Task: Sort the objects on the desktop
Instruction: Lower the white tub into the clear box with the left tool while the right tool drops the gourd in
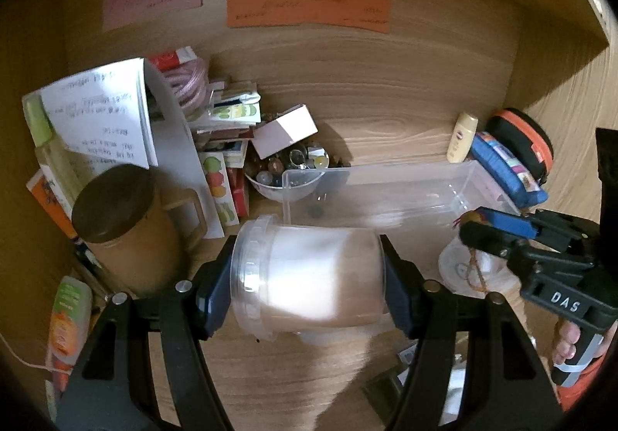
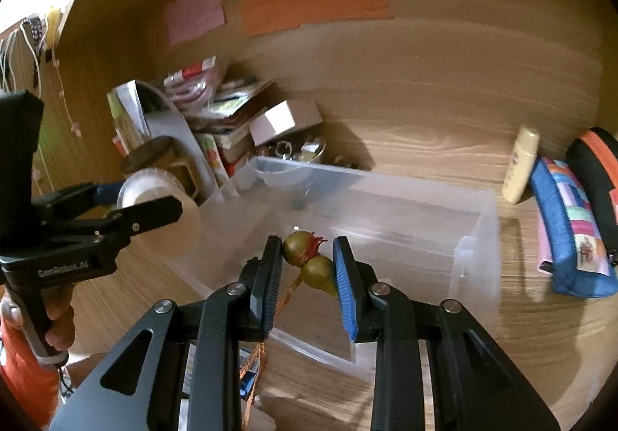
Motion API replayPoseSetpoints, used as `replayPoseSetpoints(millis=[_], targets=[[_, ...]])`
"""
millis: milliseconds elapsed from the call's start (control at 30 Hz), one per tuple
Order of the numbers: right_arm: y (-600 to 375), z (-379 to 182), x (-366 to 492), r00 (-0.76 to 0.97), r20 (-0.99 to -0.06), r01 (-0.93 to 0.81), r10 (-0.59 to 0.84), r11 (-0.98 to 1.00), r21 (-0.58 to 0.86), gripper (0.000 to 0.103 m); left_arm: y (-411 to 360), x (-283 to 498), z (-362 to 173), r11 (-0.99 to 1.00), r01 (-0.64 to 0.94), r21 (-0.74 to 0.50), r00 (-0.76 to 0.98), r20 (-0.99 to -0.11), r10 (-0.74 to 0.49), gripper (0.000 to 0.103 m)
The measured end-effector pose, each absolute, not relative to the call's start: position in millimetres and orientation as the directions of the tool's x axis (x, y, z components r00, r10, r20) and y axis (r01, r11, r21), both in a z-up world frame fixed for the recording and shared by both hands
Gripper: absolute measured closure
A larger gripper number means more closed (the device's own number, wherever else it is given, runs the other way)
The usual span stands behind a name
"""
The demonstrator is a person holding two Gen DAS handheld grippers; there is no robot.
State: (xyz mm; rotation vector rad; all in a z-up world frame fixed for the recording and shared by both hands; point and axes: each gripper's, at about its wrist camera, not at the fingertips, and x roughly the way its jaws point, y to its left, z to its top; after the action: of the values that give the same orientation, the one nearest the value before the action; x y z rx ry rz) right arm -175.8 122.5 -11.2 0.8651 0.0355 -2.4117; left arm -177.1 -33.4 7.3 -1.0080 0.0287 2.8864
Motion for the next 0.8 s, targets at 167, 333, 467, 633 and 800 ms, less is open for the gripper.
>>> replayPoseSetpoints(millis=[167, 333, 467, 633, 800], targets=[[115.8, -21.8, -180.9, -0.607, -0.617, 0.531, -0.501, -0.833, 0.155, 0.079, -27.6, -179.8, 10.4, -0.996, -0.089, 0.023, -0.785, -0.617, 0.056, 0.037], [110.4, -27.9, -181.1, -0.597, -0.631, 0.541, -0.496, -0.829, 0.139, 0.079, -27.0, -182.6, 11.8, -0.995, -0.1, 0.003, -0.788, -0.611, 0.078, 0.037], [105.6, -34.1, -182.6, -0.583, -0.651, 0.544, -0.486, -0.829, 0.131, 0.079, -22.9, -184.4, 11.9, -0.994, -0.107, 0.001, -0.788, -0.61, 0.085, 0.038], [105.4, -36.5, -183.9, -0.579, -0.66, 0.543, -0.478, -0.83, 0.125, 0.079, -14.3, -188.6, 13.4, -0.99, -0.142, -0.002, -0.781, -0.614, 0.114, 0.074], [106.6, -37.2, -185.6, -0.582, -0.665, 0.536, -0.468, -0.836, 0.12, 0.078, -0.8, -210.9, -9.2, -0.984, -0.175, 0.022, -0.725, -0.68, 0.114, 0.076]])
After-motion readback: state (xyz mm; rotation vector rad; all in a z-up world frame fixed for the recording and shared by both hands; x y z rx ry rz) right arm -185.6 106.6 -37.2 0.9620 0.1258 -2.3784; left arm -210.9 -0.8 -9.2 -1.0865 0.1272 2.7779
